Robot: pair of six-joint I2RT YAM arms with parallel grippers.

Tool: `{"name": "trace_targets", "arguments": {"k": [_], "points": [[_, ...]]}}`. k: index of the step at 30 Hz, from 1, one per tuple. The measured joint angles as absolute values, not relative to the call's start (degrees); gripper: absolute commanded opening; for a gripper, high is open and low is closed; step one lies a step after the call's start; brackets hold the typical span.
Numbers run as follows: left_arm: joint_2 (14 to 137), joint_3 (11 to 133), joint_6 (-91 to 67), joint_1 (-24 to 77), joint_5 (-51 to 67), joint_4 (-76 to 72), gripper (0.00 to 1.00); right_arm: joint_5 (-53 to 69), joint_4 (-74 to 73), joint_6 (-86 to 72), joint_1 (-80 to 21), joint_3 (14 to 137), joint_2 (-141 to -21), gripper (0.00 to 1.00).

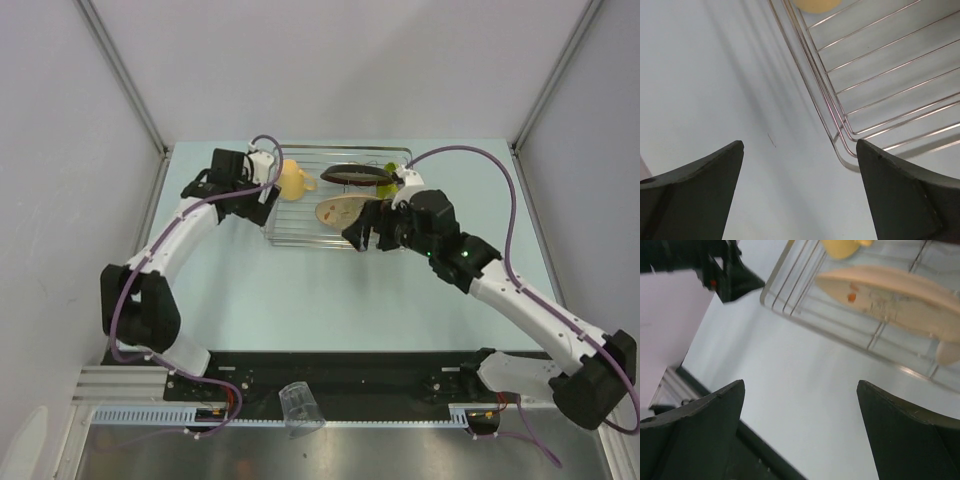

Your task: Load the mixed dishes into the dish rack

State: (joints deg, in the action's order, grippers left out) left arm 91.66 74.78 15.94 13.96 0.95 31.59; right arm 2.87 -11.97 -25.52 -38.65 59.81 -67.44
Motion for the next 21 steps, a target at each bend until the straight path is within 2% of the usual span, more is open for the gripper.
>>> {"name": "trace_targets", "arguments": {"k": [4, 6, 11, 16, 18, 21], "points": [[83.6, 74.1, 18.4, 13.9, 3.4, 34.9, 1.0, 9.6, -20.3, -27.2, -39.3, 55.4, -60.4, 1.0], [78.9, 72.2, 19.7, 13.9, 4.6, 35.5, 1.0, 10.4, -27.4, -27.6, -44.0, 53.9, -56.7, 1.0], [71.5, 65.7, 21.6, 13.9, 5.8, 38.1, 1.0, 4.4, -39.4, -29.2, -68.0, 54.6, -55.5, 1.0], [71.3, 61.1, 21.5, 13.9, 5.8, 40.3, 1.0, -12.1, -48.1, -32.3, -93.0, 58.0, -65.5, 1.0], [71.2, 60.4, 21.5, 13.9, 5.7, 41.0, 1.0, -16.8, -50.1, -33.3, -99.1, 58.2, -69.2, 1.0], [70.7, 60.4, 21.5, 13.9, 5.2, 41.2, 1.0, -20.6, -52.1, -34.7, -101.9, 58.0, -70.5, 1.0]]}}
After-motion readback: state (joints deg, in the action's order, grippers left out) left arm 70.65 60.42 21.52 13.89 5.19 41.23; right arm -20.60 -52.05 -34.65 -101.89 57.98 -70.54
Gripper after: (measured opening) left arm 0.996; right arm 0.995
